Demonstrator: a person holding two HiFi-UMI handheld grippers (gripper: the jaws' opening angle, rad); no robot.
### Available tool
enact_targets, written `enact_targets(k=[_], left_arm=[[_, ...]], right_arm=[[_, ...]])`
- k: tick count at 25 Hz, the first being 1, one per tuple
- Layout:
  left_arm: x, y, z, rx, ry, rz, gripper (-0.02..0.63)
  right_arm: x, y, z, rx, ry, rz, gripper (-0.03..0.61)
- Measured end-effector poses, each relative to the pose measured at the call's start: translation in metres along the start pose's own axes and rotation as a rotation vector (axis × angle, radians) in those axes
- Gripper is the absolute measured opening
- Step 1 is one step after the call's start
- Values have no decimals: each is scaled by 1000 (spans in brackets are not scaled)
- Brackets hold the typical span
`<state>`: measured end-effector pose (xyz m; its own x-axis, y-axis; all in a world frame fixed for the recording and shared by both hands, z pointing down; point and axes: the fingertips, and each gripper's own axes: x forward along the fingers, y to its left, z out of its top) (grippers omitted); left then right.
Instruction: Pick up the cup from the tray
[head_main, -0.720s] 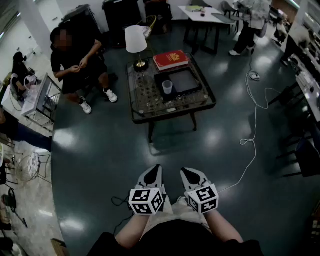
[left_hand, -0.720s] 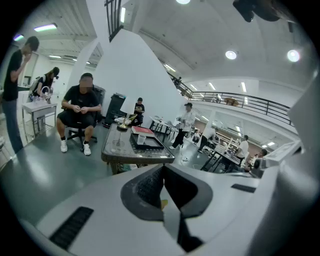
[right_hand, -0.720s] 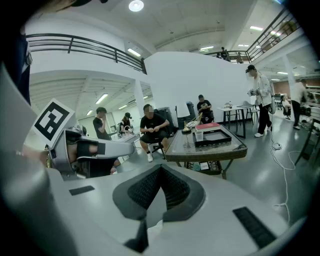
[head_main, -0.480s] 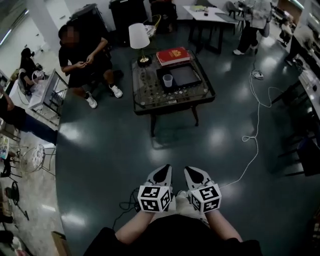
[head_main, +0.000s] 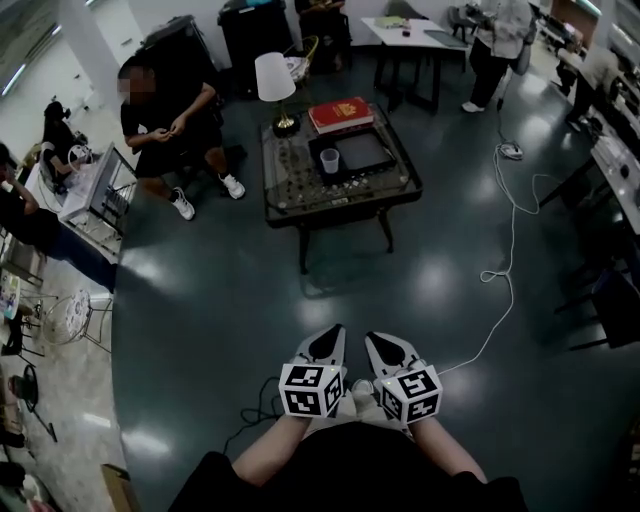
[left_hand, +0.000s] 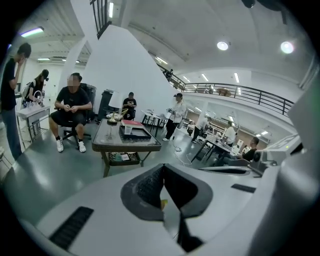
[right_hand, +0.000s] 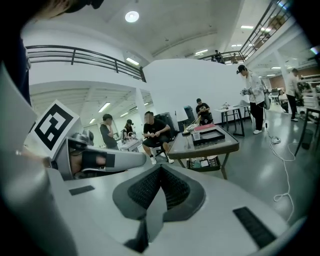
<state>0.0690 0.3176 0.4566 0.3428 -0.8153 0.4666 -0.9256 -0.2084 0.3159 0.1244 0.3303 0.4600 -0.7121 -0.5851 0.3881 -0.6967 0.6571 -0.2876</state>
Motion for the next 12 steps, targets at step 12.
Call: enact_targets(k=[12], left_arm=[[10,-5,10,37,-14,31,11]], right_arm=[[-2,-17,4,-12,9,1,11]])
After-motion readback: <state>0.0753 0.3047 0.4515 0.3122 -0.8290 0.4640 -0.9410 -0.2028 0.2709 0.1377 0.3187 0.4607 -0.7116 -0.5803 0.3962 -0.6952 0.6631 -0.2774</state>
